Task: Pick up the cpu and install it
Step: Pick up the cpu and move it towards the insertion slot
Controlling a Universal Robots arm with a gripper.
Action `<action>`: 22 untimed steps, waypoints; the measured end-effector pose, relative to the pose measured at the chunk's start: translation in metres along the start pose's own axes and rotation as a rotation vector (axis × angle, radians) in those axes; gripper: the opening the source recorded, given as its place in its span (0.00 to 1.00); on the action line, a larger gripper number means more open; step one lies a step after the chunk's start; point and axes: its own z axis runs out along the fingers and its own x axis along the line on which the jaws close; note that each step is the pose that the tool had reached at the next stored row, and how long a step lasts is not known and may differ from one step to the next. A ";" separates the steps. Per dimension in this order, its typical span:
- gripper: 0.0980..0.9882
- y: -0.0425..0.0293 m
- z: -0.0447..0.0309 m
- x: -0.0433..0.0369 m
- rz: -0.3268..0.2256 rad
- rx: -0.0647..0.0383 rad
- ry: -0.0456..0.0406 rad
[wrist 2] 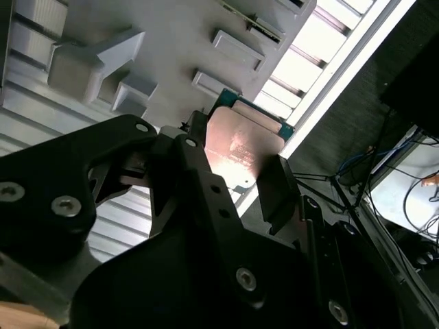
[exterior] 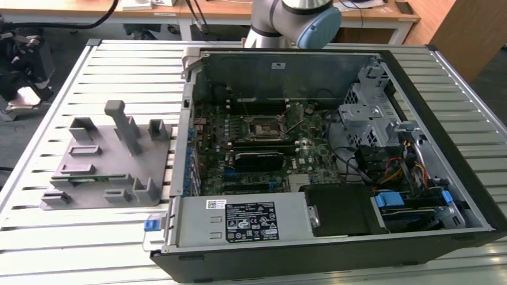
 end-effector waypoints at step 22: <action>0.50 0.0020 -0.0319 -0.0207 0.000 -0.001 -0.0002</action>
